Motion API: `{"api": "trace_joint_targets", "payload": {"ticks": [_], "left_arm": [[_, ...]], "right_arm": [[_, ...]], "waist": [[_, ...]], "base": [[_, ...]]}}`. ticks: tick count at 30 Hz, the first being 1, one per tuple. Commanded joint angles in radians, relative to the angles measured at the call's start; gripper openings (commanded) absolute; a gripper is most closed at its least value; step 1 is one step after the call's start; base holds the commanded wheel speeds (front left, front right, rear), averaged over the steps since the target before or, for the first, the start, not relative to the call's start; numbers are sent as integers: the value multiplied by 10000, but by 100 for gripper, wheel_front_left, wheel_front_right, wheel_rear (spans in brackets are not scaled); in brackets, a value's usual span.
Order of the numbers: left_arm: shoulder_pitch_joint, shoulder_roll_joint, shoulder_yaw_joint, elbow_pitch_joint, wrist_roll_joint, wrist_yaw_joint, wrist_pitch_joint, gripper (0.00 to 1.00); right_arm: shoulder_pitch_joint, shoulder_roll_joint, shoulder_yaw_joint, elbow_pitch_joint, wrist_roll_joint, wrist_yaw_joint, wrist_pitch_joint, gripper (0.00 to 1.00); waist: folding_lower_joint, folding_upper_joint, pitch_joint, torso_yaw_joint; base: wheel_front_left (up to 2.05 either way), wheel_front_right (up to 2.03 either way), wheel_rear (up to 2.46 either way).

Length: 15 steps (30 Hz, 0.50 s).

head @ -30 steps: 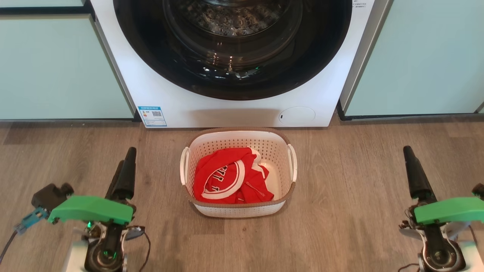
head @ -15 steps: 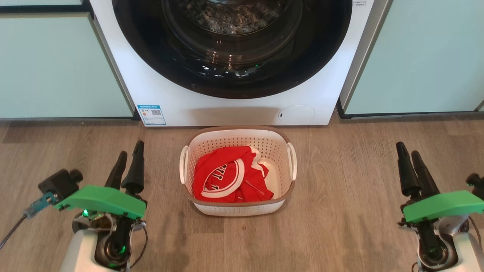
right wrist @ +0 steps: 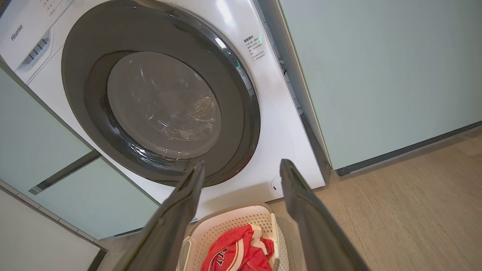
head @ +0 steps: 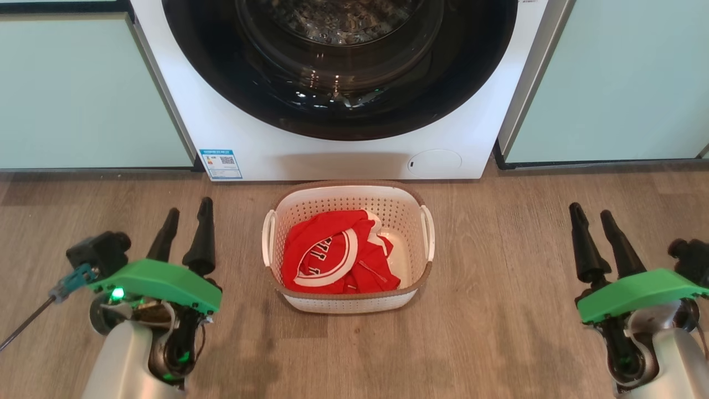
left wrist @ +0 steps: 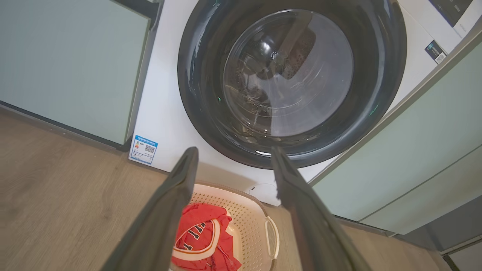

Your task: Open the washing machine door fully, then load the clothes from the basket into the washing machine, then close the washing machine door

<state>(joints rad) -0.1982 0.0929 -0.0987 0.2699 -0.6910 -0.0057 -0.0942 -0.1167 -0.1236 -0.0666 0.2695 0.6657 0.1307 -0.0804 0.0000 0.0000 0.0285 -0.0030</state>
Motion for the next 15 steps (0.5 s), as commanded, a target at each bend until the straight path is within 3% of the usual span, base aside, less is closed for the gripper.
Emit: {"api": "trace_joint_targets", "payload": {"ticks": [1,15], "left_arm": [[-659,280,116,-241,480,84,-184,100],[-911,422,-25,257,2038,576,-593,100]], "right_arm": [[-660,-190,157,-254,-493,0,-156,100],[-886,-139,553,99,-2083,0,-539,100]], "waist": [[0,0,12,-8],[0,0,37,-57]], "base": [[0,0,0],[0,0,0]]}}
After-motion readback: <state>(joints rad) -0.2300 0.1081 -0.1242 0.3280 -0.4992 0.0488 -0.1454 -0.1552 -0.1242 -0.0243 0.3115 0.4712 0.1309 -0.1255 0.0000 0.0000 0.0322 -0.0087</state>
